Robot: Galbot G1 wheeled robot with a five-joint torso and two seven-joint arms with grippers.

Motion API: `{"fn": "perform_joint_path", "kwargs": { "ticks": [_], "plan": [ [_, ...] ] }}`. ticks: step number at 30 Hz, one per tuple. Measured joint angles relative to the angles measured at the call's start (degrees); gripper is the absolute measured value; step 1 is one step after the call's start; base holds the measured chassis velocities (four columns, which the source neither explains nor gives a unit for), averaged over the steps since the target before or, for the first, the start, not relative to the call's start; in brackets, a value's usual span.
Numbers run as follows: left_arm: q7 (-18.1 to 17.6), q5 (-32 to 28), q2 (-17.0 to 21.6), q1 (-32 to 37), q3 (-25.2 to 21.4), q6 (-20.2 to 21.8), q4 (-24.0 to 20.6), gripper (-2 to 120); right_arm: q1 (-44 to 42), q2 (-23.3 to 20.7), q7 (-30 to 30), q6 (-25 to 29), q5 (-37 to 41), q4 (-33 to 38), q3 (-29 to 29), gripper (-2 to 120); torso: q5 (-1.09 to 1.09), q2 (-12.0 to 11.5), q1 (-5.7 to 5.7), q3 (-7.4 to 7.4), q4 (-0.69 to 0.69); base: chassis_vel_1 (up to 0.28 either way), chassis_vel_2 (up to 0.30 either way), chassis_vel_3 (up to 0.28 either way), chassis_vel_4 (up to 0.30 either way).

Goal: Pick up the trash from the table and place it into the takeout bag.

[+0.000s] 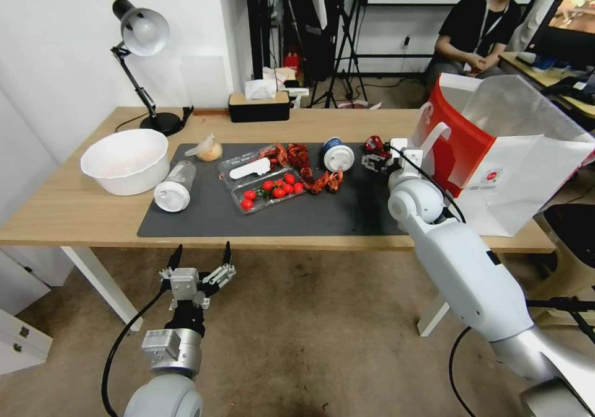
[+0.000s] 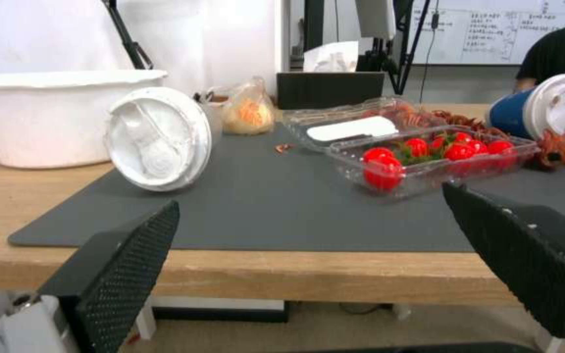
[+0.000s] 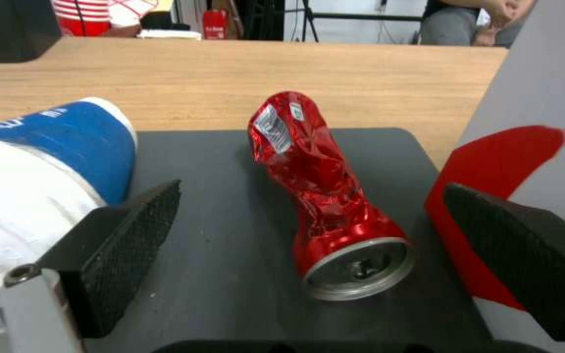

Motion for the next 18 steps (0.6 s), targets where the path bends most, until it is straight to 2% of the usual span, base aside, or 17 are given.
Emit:
{"fn": "perform_joint_path", "kwargs": {
  "ticks": [18],
  "plan": [
    [0.7,0.2,0.7,0.2,-0.4,-0.1,-0.9,100,4.5,1.7,0.3,0.2,1.4,-8.1,-2.3,100,0.0,0.0,0.0,-0.01,0.0,0.0,0.0,0.0,0.0]
  ]
}}
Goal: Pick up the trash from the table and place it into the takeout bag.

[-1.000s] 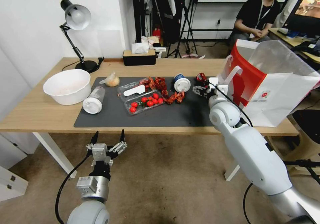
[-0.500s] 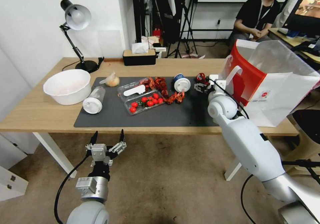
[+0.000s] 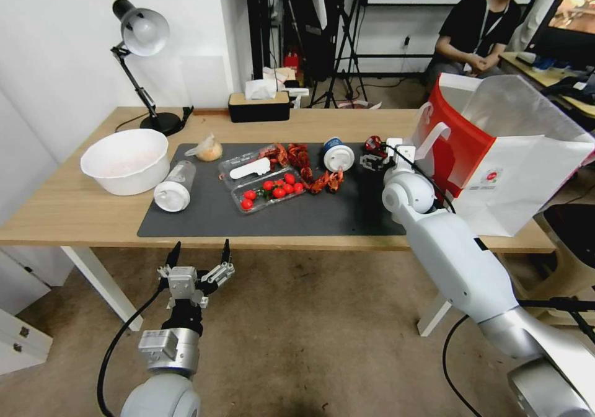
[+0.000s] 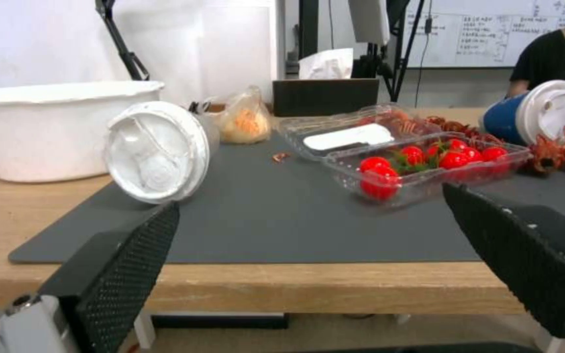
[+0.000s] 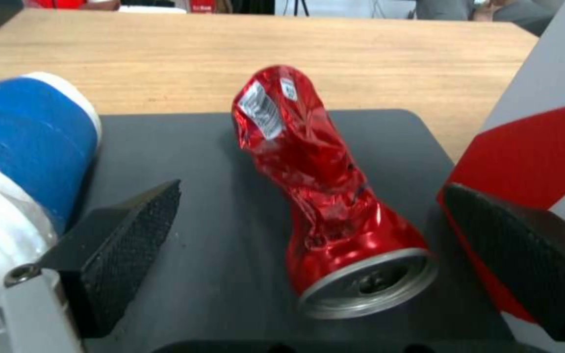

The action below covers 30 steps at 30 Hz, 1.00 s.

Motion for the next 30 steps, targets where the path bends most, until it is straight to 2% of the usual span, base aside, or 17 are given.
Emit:
{"fn": "perform_joint_path", "kwargs": {
  "ticks": [18,30],
  "plan": [
    [0.0,0.1,-0.2,1.6,0.1,-0.3,-1.5,100,1.4,0.1,-2.7,-0.2,0.3,-5.3,-1.3,100,0.0,0.0,0.0,0.0,0.0,0.0,0.0,0.0,0.0],
    [0.0,0.3,-0.5,1.7,0.3,-0.3,-1.8,100,1.9,0.1,-4.9,2.0,0.1,-7.3,-1.0,99,0.0,0.0,0.0,0.0,0.0,0.0,0.0,0.0,0.0]
  ]
}}
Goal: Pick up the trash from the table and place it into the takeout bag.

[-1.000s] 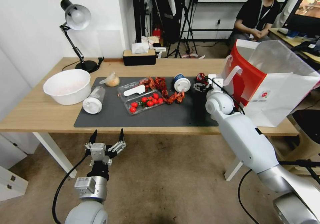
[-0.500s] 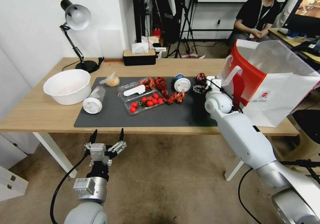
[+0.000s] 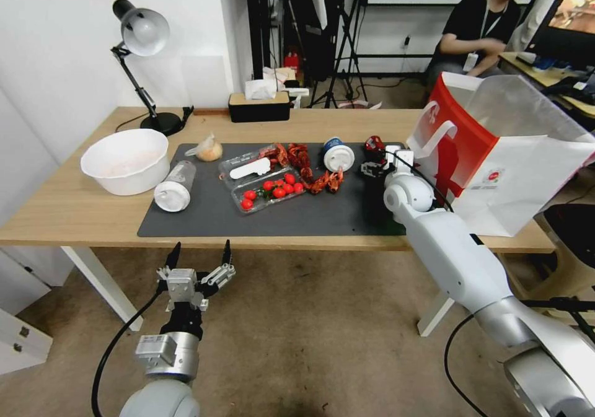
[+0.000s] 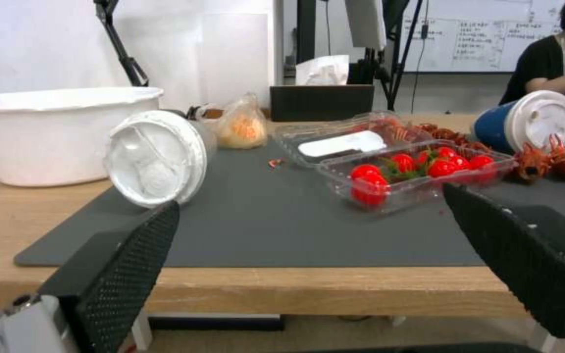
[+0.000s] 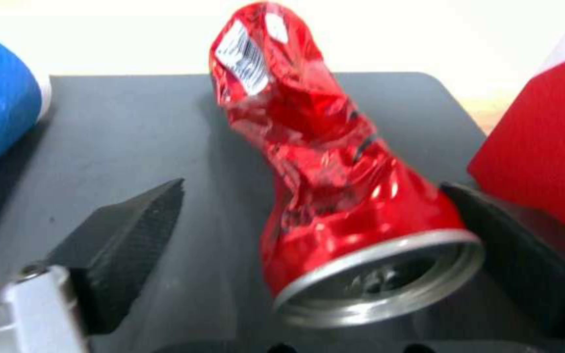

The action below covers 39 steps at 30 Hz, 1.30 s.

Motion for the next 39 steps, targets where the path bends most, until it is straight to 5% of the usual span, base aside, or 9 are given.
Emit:
{"fn": "perform_joint_path", "kwargs": {
  "ticks": [7,8,12,13,29,39],
  "plan": [
    [0.0,0.0,0.0,0.0,0.0,0.0,0.0,100,0.0,0.0,-0.2,0.8,0.0,-0.2,0.0,86,0.0,0.0,0.0,0.0,0.0,0.0,0.0,0.0,0.0],
    [0.0,0.0,0.0,0.0,0.0,0.0,0.0,100,0.0,0.0,-0.2,1.1,0.0,-0.3,0.1,70,0.0,0.0,0.0,0.0,0.0,0.0,0.0,0.0,0.0],
    [0.0,0.0,0.0,0.0,0.0,0.0,0.0,100,0.1,0.1,-0.3,1.9,-0.1,-0.5,0.1,64,0.0,0.0,0.0,0.0,0.0,0.0,0.0,0.0,0.0],
    [0.0,0.0,0.0,0.0,0.0,0.0,0.0,100,0.1,0.1,-0.3,2.2,-0.1,-0.6,0.1,52,0.0,0.0,0.0,0.0,0.0,0.0,0.0,0.0,0.0],
    [-0.1,0.1,0.2,-0.3,0.3,-0.1,0.0,100,-2.4,0.1,0.2,4.0,-1.8,2.1,1.4,50,0.0,0.0,0.0,0.0,0.0,0.0,0.0,0.0,0.0],
    [-0.2,0.2,0.4,-0.2,0.5,-0.5,0.1,100,-8.5,-2.2,0.9,4.8,-2.0,12.2,4.8,50,0.0,0.0,0.0,0.0,0.0,0.0,0.0,0.0,0.0]
  ]
}}
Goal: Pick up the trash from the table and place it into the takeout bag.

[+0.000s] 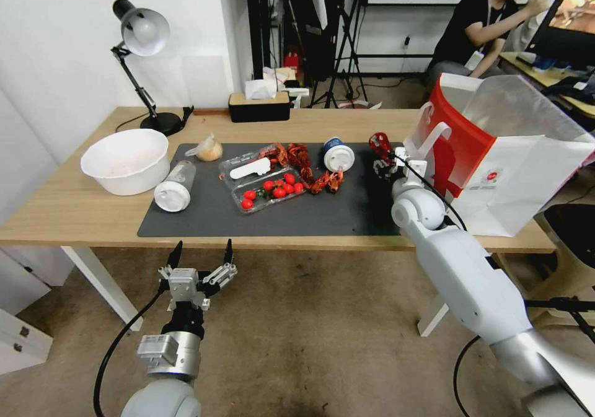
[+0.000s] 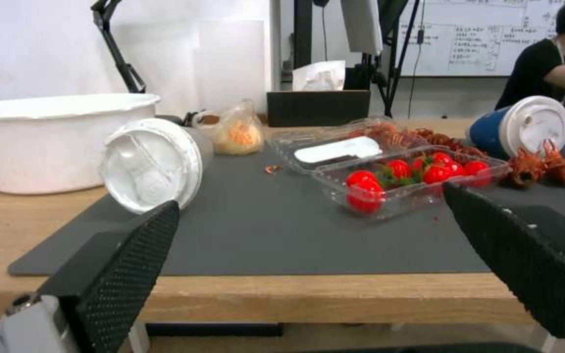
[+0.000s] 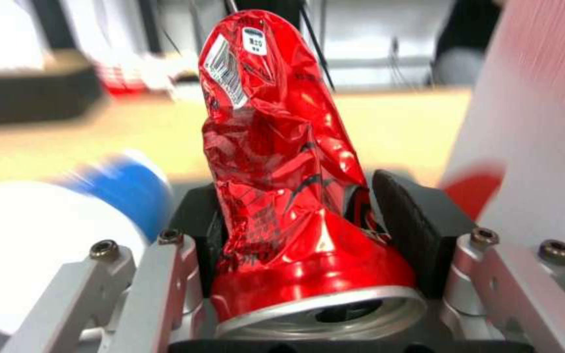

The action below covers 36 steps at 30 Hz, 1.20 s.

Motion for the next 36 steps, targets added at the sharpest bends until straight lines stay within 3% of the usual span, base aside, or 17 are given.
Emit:
{"fn": "perform_joint_path", "kwargs": {
  "ticks": [6,16,28,36],
  "plan": [
    [-0.1,0.2,0.2,0.7,-0.4,-0.1,-1.0,100,-7.6,-4.7,0.6,-0.1,0.5,18.5,3.6,50,0.01,0.0,-0.01,-0.01,-0.01,0.0,0.0,0.0,0.0],
    [-0.1,1.6,-0.7,1.3,0.1,-0.7,-1.1,100,-25.2,-9.2,1.6,-4.9,6.1,39.1,10.5,50,0.0,0.0,-0.01,-0.01,0.0,0.0,0.0,0.0,0.0],
    [-0.1,2.6,-1.3,2.3,0.4,-1.5,-1.3,100,-34.6,-8.9,0.9,-5.1,5.3,45.8,14.6,50,0.0,0.0,-0.01,0.0,0.0,0.0,0.0,0.0,0.0],
    [-0.1,2.6,-1.4,2.7,0.2,-1.9,-1.7,100,-35.7,-11.4,-3.0,-0.1,4.6,51.8,20.0,50,0.0,0.0,0.0,0.0,-0.01,0.0,0.0,0.0,0.0]
  ]
}}
